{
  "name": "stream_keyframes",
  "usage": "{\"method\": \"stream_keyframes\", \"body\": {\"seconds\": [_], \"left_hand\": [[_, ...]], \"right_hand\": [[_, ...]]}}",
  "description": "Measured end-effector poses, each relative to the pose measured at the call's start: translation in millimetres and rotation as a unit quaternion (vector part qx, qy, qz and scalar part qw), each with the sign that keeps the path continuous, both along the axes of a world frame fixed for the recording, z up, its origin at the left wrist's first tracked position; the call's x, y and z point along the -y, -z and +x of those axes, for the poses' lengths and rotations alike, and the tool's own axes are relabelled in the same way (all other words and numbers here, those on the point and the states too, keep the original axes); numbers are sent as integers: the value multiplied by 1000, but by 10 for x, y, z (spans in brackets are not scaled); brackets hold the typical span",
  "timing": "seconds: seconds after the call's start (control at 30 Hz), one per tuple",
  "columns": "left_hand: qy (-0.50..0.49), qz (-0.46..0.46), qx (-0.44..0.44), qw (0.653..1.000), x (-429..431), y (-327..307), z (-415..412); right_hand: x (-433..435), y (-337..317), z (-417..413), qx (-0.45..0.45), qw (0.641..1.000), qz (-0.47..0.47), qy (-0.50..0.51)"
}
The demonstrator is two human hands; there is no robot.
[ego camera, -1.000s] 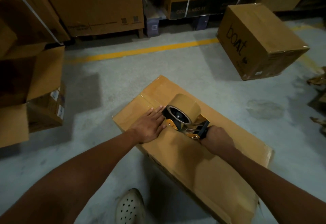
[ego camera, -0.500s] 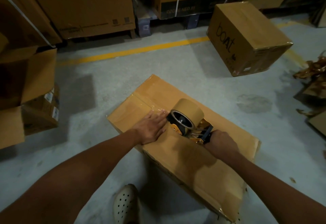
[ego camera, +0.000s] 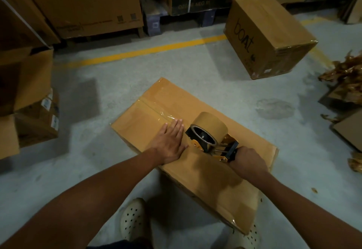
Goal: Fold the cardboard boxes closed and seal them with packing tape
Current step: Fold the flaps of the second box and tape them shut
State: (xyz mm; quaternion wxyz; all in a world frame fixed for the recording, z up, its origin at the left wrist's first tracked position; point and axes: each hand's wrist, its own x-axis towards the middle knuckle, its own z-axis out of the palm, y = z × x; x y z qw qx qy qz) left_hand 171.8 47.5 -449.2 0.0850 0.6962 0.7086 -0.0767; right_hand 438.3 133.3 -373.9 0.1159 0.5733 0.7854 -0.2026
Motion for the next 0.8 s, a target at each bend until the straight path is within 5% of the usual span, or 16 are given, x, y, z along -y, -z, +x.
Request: {"method": "stream_keyframes", "body": {"seconds": [0.17,0.8], "left_hand": [[141,9,40,989,5,31,159],[72,10,-43,996,-22,-88,-339]], "right_hand": [[-6,-25,-34,-10,1000,-8,-3],[4,-9,-618,-55,998,10,-15]]}}
